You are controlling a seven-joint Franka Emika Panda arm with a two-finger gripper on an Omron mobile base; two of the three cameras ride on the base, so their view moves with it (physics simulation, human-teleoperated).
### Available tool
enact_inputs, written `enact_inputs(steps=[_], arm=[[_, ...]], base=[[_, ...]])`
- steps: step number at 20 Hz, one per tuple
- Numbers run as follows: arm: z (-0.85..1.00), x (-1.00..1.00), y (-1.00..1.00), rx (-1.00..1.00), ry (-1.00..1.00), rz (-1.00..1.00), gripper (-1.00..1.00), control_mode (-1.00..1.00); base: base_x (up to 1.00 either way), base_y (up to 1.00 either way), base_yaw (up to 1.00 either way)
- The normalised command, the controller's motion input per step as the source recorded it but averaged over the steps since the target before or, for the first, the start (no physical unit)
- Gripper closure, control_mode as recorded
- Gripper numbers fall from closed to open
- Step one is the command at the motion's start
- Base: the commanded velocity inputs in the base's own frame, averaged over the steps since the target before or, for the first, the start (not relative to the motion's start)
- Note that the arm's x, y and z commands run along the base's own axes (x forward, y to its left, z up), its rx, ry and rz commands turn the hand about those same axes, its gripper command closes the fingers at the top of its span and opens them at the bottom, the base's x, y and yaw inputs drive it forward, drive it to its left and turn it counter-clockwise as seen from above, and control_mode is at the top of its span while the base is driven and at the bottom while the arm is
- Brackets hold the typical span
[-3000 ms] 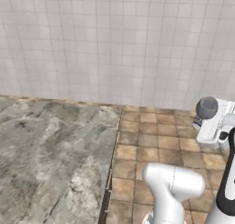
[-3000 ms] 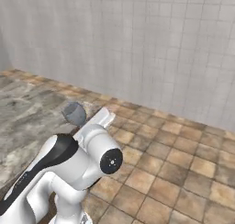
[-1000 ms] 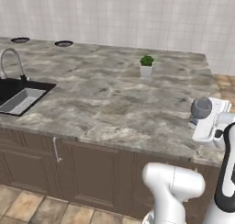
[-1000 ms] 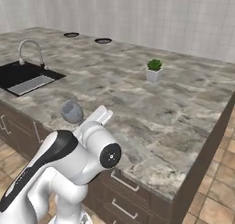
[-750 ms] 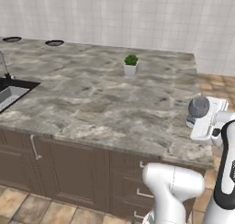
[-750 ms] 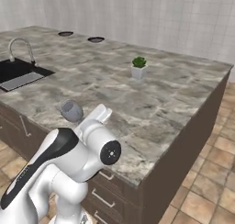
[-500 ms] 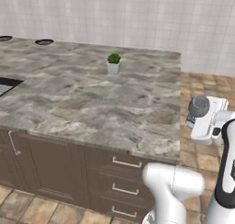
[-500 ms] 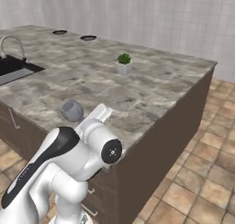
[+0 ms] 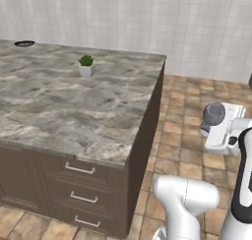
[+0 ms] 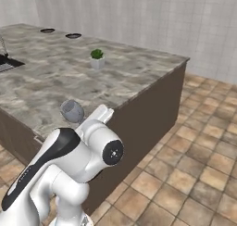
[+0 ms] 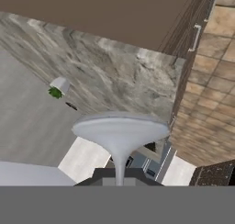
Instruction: Retrieve the wine glasses from the counter and place one next to each plate.
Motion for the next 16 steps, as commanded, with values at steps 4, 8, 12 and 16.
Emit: enact_inputs(steps=[4,8,12,16], arm=[[0.0,0.0,0.0,0.0,0.0,0.0,1.0,1.0],[0.0,0.0,0.0,0.0,0.0,0.0,1.0,1.0],[0.0,0.0,0.0,0.0,0.0,0.0,1.0,1.0],[0.0,0.0,0.0,0.0,0.0,0.0,1.0,1.0]], base=[[0.0,-1.0,0.07],[0.25,-1.0,0.1],[0.46,-1.0,0.13],[0.69,-1.0,0.19]])
